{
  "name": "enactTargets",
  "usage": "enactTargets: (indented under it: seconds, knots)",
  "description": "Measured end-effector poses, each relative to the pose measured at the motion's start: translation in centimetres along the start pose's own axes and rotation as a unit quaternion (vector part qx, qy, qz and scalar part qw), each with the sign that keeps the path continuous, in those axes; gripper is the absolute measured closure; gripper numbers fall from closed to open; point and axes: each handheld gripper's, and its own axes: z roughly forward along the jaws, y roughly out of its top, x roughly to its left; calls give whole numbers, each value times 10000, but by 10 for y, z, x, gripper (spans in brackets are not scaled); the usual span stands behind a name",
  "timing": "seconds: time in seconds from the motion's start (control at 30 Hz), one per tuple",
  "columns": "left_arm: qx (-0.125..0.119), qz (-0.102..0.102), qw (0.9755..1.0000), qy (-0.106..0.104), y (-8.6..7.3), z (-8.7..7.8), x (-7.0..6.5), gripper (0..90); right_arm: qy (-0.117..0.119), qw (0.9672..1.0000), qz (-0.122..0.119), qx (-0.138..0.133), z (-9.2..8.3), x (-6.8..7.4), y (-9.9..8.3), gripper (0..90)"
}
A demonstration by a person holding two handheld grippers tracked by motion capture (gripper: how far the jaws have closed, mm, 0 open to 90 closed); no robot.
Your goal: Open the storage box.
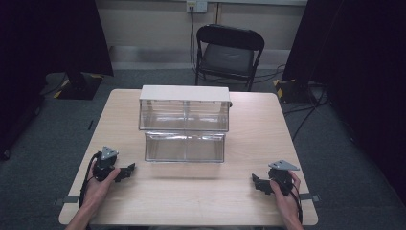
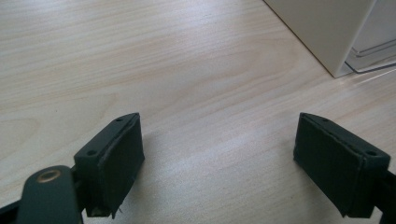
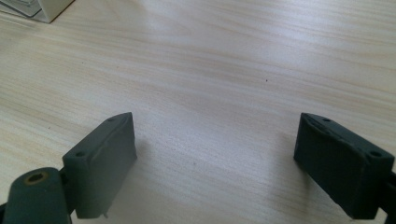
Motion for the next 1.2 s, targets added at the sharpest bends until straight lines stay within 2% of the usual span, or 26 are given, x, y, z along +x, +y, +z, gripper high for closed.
enactTargets:
  seconds: [0.33, 0.43, 0.5, 0.57, 0.7, 0.97, 1.1, 1.2]
  knots:
    - [29, 33, 10000, 11, -1, -2, 1, 155, -1, 10000, 0, 0, 0, 0, 0, 119]
    - [34, -14, 10000, 9, -1, -4, 2, 159, 0, 10000, 0, 0, 0, 0, 0, 119]
    - [19, -109, 9999, -64, -1, -4, 2, 160, -2, 10000, 0, 1, 0, 0, 0, 119]
    - [40, -124, 9998, -115, -1, -5, 3, 161, 0, 10000, 0, 0, 0, 0, 0, 119]
    - [-73, -163, 9997, -188, 0, -9, 2, 161, 0, 10000, 0, 0, 0, 0, 0, 119]
    - [-230, -119, 9991, -339, 6, -21, 0, 171, 0, 10000, -2, 0, 0, 0, 0, 119]
    - [-309, -105, 9979, -558, 8, -24, -3, 171, 0, 10000, -2, 0, 0, 0, 0, 119]
    - [-356, -34, 9975, -605, 9, -26, -8, 171, 0, 10000, -2, 0, 0, 0, 0, 119]
